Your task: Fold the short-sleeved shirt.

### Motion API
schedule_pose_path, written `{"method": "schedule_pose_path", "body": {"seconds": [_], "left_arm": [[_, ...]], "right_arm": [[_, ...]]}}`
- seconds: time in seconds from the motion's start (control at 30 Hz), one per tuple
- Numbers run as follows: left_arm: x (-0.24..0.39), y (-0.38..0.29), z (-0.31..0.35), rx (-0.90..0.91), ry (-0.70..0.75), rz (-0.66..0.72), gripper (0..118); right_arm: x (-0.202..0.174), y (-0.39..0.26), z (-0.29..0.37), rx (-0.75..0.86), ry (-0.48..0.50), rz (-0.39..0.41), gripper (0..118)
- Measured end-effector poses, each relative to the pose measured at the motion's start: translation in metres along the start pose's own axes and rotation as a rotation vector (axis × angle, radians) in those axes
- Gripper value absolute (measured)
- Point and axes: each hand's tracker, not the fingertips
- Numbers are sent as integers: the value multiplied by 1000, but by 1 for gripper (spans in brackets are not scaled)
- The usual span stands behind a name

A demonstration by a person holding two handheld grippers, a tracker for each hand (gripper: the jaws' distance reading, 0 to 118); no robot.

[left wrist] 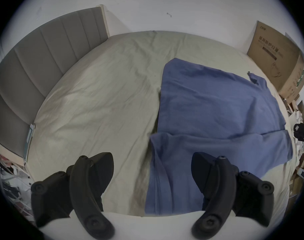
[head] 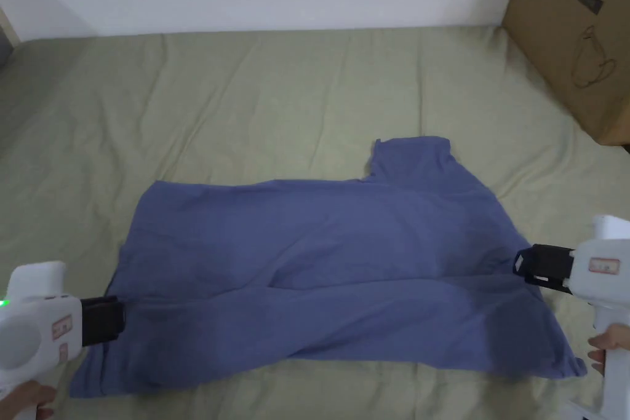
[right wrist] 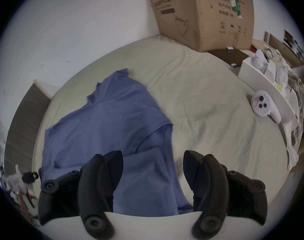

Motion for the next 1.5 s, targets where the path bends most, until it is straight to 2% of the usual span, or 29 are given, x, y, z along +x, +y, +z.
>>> {"method": "schedule_pose_path", "body": {"seconds": [0.1, 0.17, 0.2, 0.23, 0.3, 0.43, 0.47, 0.5, 0.53, 0.57, 0.6, 0.67, 0.73, 0.8, 0.83, 0.87, 0.9, 0.93, 1.0, 1.07, 1.13, 1.17, 1.2, 1.23, 1.27, 1.3, 1.33, 1.37, 1.5], "left_arm": [[-12, -25, 29, 30, -46, 61, 94], [-18, -45, 49, 73, -66, 103, 54], [-20, -53, 57, 67, -60, 103, 29], [-21, -64, 63, 62, -53, 108, 10], [-23, -81, 69, 62, -52, 111, 3], [-23, -86, 63, 56, -51, 128, 5], [-27, -83, 53, 55, -53, 125, 17], [-25, -80, 49, 57, -58, 123, 39], [-24, -75, 44, 57, -66, 114, 72], [-21, -70, 34, 50, -90, 109, 88], [-18, -68, 26, 44, -98, 110, 93], [-12, -64, 8, 14, -101, 97, 89], [-5, -65, -13, -70, -89, 92, 62], [-8, -70, -23, -72, -52, 124, 51], [-12, -64, -11, -55, -84, 147, 23], [-12, -59, -4, -61, -81, 143, 7], [-17, -57, -2, -23, -125, 155, 7], [-20, -55, -5, -22, -154, 187, 7], [-13, -52, -4, -67, -127, 160, 7], [-8, -53, -2, -64, -105, 123, 7], [-1, -53, 3, -57, -93, 106, 7], [-1, -52, 5, -60, -92, 100, 7], [-1, -51, 6, -61, -92, 93, 7], [-2, -50, 9, -58, -93, 90, 7], [-2, -49, 13, -56, -97, 90, 7], [-3, -48, 16, -55, -101, 88, 7], [-4, -47, 20, -50, -101, 85, 7], [-5, -46, 24, -44, -107, 84, 7], [-8, -46, 47, -23, -119, 66, 7]], "right_arm": [[-8, -16, 30, -9, -15, 107, 75], [-10, -36, 53, 29, -23, 157, 62], [-12, -46, 62, 13, -14, 153, 42], [-12, -57, 68, 5, -5, 145, 11], [-10, -76, 75, -44, 61, 128, 4], [-11, -99, 77, -58, 93, 111, 3], [-10, -101, 76, -58, 93, 105, 3], [-11, -102, 76, -54, 87, 97, 3], [-11, -102, 75, -59, 81, 89, 3], [-10, -101, 74, -65, 90, 82, 3], [-10, -101, 74, -65, 93, 77, 3], [-11, -102, 75, -66, 84, 78, 3], [-10, -103, 74, -66, 72, 79, 3], [-5, -105, 73, -66, 79, 67, 9], [-3, -106, 72, -65, 88, 64, 37], [-1, -106, 70, -63, 82, 67, 64], [0, -104, 65, -63, 73, 71, 81], [2, -103, 58, -80, 50, 83, 82], [7, -96, 39, -92, 26, 67, 82], [17, -89, 13, -132, -14, -9, 82], [22, -85, -8, -192, 22, -68, 77], [21, -85, -15, -208, -1, -65, 70], [18, -86, -15, -200, -37, -3, 65], [12, -85, -9, -178, -48, 57, 45], [11, -83, -3, -168, -7, 48, 17], [13, -81, -2, -189, 74, -6, 5], [19, -80, -7, -214, 32, -48, 5], [22, -80, -8, -197, 19, -25, 5], [39, -77, 0, -191, 42, -58, 5]]}}
